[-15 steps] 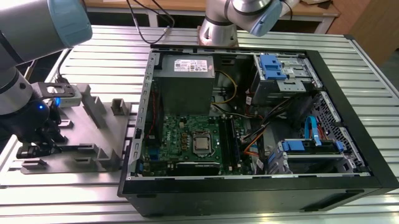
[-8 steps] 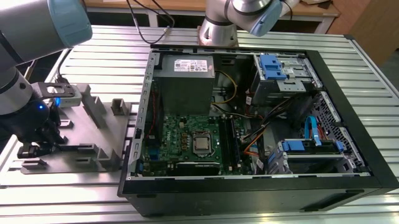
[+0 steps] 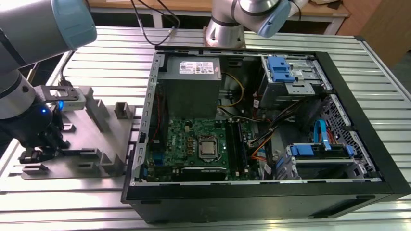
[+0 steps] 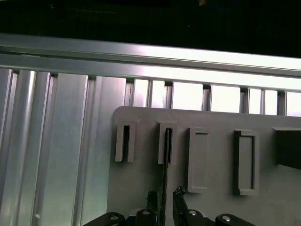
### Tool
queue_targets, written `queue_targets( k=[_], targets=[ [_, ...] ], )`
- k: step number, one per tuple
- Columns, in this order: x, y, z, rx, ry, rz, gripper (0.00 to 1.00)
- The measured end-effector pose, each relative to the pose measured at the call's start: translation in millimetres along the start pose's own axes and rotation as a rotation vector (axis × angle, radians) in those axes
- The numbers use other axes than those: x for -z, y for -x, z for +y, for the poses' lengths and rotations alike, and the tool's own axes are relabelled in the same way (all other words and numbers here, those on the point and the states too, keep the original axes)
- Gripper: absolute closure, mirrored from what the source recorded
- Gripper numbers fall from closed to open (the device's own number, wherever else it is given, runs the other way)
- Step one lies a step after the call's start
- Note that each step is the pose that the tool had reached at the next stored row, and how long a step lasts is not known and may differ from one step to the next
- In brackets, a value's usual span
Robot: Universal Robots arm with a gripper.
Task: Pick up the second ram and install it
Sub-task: 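Pick up the second ram and move it above second insertion slot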
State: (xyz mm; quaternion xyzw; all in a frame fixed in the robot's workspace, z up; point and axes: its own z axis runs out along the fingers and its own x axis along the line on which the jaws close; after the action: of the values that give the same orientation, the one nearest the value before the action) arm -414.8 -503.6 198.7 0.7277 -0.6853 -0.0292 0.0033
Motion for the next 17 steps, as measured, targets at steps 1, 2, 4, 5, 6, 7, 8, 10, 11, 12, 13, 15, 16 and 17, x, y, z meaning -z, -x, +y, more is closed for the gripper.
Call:
queue_targets(
  k=[1,2,4,5,6,7,8,10,11,12,13,15,16,17],
  targets=[
    [-0.1,0.0,-0.1,0.000,-0.0001,-0.0001,0.76],
    [-0.1,0.0,-0.1,0.000,-0.0001,-0.0001,0.76],
    [-0.1,0.0,-0.1,0.000,-0.0001,-0.0001,0.76],
    [-0.1,0.0,-0.2,0.000,-0.0001,-0.0001,0.76],
    [0.0,0.0,-0.2,0.000,0.0000,-0.0001,0.76],
    [0.0,0.0,-0.2,0.000,0.0000,0.0000,0.76],
    [-0.1,0.0,-0.3,0.000,0.0000,-0.0001,0.76],
    [0.0,0.0,-0.3,0.000,0.0000,0.0000,0.76],
    [0.0,0.0,-0.4,0.000,0.0000,0.0000,0.77],
    [0.0,0.0,-0.4,0.000,0.0000,0.0000,0.77],
    [0.0,0.0,-0.4,0.000,0.0000,0.0000,0.84],
    [0.0,0.0,-0.5,0.000,-0.0001,-0.0001,0.84],
    [0.0,0.0,-0.5,0.000,0.0000,-0.0001,0.84],
    [0.0,0.0,-0.5,0.000,0.0000,0.0000,0.84]
  ],
)
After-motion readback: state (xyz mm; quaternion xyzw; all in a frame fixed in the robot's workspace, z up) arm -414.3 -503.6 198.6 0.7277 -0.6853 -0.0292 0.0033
